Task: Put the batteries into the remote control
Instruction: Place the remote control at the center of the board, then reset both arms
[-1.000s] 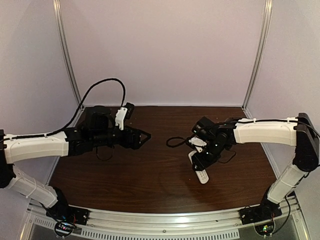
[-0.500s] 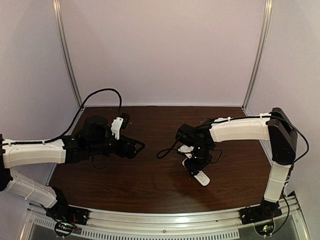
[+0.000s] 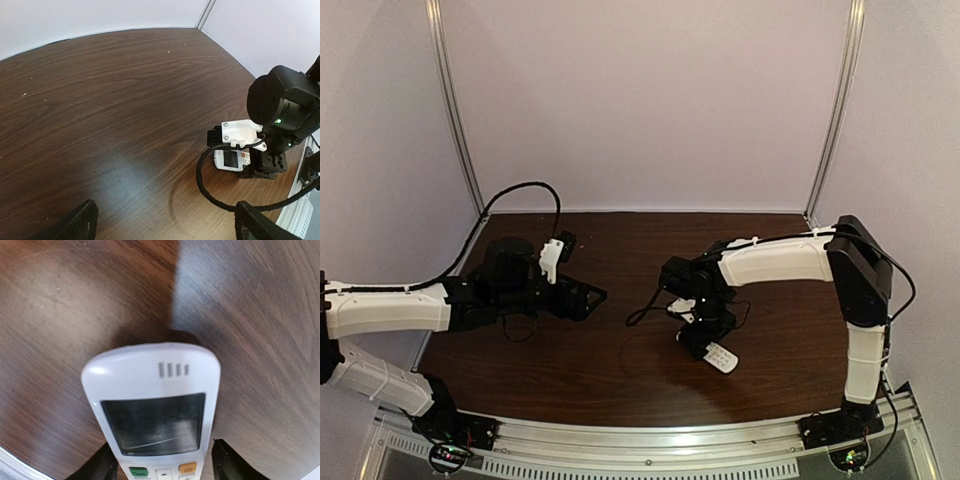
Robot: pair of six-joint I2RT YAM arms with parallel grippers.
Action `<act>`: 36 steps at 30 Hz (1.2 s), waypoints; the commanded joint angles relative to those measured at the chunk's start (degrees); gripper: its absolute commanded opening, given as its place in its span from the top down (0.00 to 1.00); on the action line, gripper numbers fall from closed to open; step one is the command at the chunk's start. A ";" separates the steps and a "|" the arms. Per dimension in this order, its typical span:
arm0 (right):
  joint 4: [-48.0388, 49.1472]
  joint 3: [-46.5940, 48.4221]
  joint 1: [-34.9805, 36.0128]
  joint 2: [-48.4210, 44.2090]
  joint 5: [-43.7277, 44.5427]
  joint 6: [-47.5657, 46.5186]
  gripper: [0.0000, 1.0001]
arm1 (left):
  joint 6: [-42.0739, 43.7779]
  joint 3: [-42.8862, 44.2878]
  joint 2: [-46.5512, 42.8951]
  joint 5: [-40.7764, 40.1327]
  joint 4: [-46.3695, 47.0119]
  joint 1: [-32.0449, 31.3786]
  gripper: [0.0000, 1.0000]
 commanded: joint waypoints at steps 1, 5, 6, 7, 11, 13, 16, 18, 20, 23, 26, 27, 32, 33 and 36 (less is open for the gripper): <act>0.18 1.25 0.68 0.79 -1.87 0.55 0.15 | 0.42 -0.95 -0.14 0.67 2.31 1.49 0.03; 1.60 2.18 0.68 -1.36 -3.00 0.84 0.01 | 0.28 0.70 0.59 1.81 1.35 2.26 0.02; 2.19 2.36 0.61 -2.22 -3.61 0.89 0.00 | 0.34 1.35 1.09 1.80 0.65 2.35 0.03; 3.03 2.41 0.59 -3.31 -4.21 0.85 0.00 | 0.37 2.34 1.51 1.88 -0.13 2.52 0.03; 8.21 0.89 -1.24 -9.16 -7.03 1.16 0.00 | 1.02 7.01 3.75 2.60 -3.71 4.09 0.03; 12.82 -1.28 -4.07 -12.63 -9.69 1.55 0.00 | 1.43 10.42 5.80 4.76 -6.56 6.07 0.03; 20.36 -5.98 -9.69 -19.11 -12.63 3.37 0.00 | 2.01 17.07 10.45 8.21 -12.05 8.97 0.03; 26.42 -10.30 -14.37 -24.80 -14.79 4.92 0.00 | 1.98 21.43 13.78 10.17 -15.22 10.63 0.03; 32.32 -14.91 -19.32 -29.21 -17.30 6.56 0.00 | 1.91 24.89 16.25 10.38 -17.57 11.73 0.03; 40.84 -21.64 -27.08 -34.58 -21.90 9.73 0.00 | 2.06 26.78 18.22 9.93 -18.57 13.41 0.03; 48.03 -28.35 -33.81 -38.47 -23.84 12.36 0.00 | 1.95 26.56 19.19 8.76 -18.82 14.67 0.03; 50.23 -30.40 -34.90 -39.18 -24.91 13.02 0.00 | 1.87 25.83 19.29 7.20 -18.70 14.76 0.03; 58.54 -38.34 -37.63 -40.39 -25.09 14.60 0.00 | 0.03 19.60 17.96 6.78 -15.17 15.12 0.03; 59.79 -40.02 -37.58 -40.21 -25.00 14.89 0.00 | -0.27 17.85 17.57 7.01 -14.23 15.12 0.03; 63.25 -43.02 -37.66 -39.83 -25.93 15.67 0.00 | -1.31 15.61 16.55 6.83 -12.91 15.12 0.03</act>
